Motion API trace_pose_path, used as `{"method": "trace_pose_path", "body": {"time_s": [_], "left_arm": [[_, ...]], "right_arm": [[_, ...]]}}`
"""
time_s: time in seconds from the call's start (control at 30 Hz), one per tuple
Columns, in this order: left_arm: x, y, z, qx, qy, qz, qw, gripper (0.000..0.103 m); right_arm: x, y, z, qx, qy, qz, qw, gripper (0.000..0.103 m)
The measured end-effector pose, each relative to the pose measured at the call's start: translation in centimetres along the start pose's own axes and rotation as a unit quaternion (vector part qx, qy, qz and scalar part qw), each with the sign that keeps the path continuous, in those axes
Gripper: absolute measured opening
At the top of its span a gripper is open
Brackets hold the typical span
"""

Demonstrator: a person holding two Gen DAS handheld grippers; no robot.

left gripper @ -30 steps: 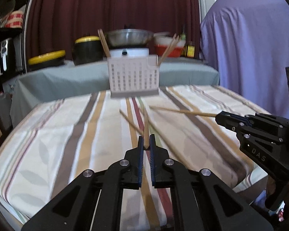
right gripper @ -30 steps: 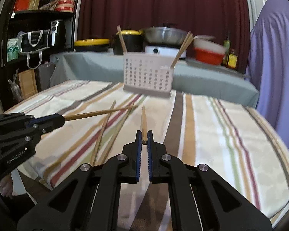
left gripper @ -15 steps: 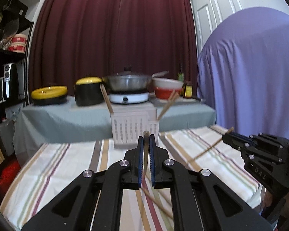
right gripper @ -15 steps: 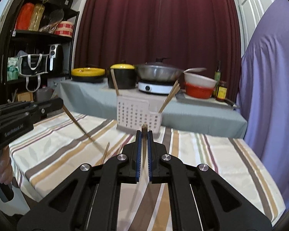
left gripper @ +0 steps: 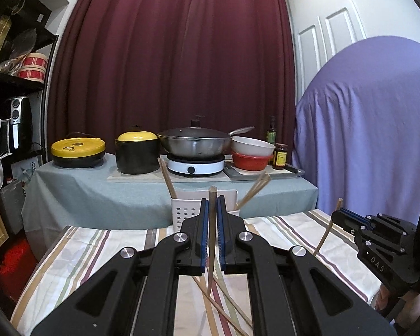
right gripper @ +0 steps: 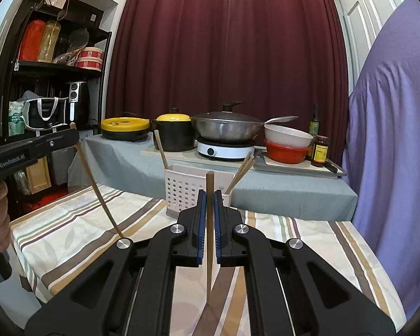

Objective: Organize utensils
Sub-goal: 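Lift both held chopsticks and carry them above the white holder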

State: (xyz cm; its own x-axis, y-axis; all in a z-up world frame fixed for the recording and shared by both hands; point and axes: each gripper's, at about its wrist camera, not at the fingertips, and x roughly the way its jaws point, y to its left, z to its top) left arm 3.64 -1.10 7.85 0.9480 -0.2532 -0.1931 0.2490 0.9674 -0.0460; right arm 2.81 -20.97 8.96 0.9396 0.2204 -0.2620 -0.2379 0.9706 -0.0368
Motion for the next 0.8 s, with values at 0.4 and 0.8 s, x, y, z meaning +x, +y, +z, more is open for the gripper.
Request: {"method": "trace_pose_path", "body": {"time_s": [0.4, 0.8], "left_arm": [[1.4, 2.4, 3.0, -0.016, -0.006, 0.017, 0.9997, 0.007], [5.7, 4.3, 7.6, -0.014, -0.049, 0.017, 0.9986, 0.007]], "right_arm": [[3.0, -0.4, 3.9, -0.009, -0.038, 0.012, 0.999, 0.006], [8.3, -1.2, 9.7, -0.020, -0.100, 0.016, 0.995, 0.006]]}}
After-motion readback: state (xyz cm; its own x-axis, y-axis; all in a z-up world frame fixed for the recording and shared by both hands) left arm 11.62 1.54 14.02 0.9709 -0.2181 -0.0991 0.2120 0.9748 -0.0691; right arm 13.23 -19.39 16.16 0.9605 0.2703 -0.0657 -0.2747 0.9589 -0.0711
